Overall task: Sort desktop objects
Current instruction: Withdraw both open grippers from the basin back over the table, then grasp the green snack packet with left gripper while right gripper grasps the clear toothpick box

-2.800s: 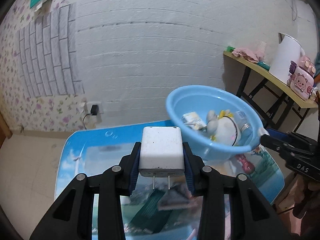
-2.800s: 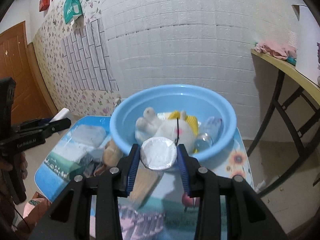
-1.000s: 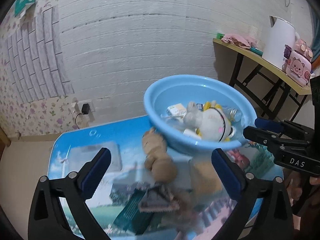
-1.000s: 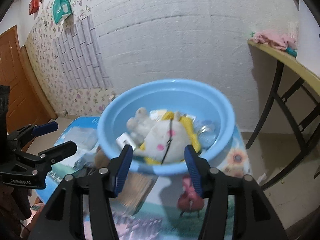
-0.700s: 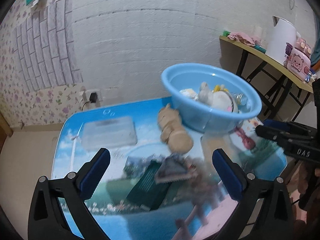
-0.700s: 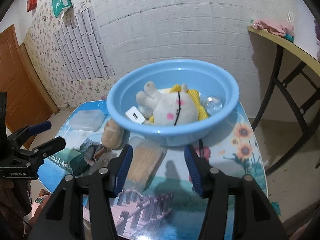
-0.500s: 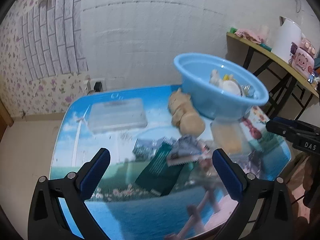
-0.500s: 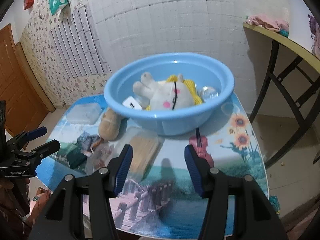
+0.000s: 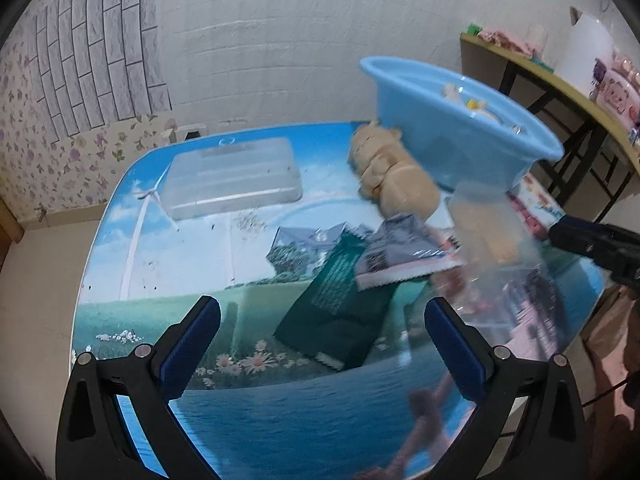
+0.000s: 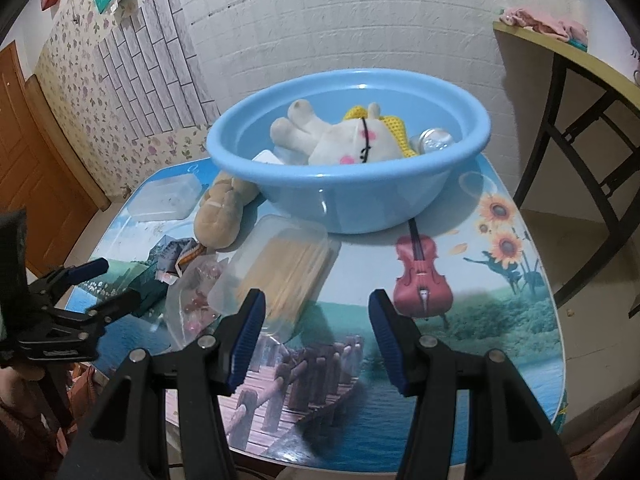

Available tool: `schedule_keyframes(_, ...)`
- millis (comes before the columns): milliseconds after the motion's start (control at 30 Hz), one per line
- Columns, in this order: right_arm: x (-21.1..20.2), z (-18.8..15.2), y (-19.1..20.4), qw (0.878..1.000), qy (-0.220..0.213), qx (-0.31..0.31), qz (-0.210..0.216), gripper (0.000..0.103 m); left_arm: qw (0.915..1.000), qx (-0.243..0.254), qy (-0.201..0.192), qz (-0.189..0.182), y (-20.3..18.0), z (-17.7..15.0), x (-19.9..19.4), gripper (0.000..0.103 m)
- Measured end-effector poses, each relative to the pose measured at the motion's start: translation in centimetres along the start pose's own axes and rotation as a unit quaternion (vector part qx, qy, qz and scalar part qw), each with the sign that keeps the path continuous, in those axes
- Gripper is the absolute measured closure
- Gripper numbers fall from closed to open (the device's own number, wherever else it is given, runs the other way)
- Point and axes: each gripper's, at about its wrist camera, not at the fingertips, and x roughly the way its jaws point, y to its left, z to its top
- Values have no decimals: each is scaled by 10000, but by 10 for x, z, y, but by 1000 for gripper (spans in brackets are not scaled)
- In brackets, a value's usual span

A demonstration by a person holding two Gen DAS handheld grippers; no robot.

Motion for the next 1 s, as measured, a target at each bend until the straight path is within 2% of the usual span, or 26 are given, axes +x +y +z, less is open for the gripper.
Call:
schedule_keyframes(133, 7, 2, 5, 9999, 54, 52, 71, 49, 9998, 164, 132, 44, 2, -2, 11, 1)
schedule_keyframes(200, 10, 2, 8, 9999, 74, 49, 99, 42, 9994, 284, 168, 44, 0, -2, 15, 1)
schedule_keyframes(233, 11, 2, 10, 9999, 72, 39, 128, 35, 9992, 347, 190, 30, -2, -1, 18, 1)
schedule_keyframes(333, 13, 4, 16, 9998, 83, -23, 152, 32, 9989, 433, 203, 16, -4, 0, 23, 1)
schedule_keyframes(400, 16, 6, 19, 9999, 117, -56, 82, 30, 9985, 512, 162, -54, -5, 1, 24, 10)
schedule_keyframes(467, 20, 6, 21, 9998, 159, -62, 40, 27, 9978, 644, 60, -148, -8, 3, 20, 42)
schedule_keyframes(500, 21, 6, 21, 9998, 179, -55, 31, 27, 9974, 695, 54, -170, -10, 4, 19, 46)
schedule_keyframes(633, 26, 7, 27, 9997, 242, -63, 84, 26, 9972, 733, 16, -141, -10, 2, 17, 47)
schedule_keyframes(833, 40, 5, 38, 9992, 369, -140, 38, 19, 9989, 464, -43, 39, 8, 0, 9, 47)
schedule_keyframes(1000, 49, 4, 42, 9990, 393, -193, 2, 19, 9995, 241, -24, 224, 23, -5, 5, 46)
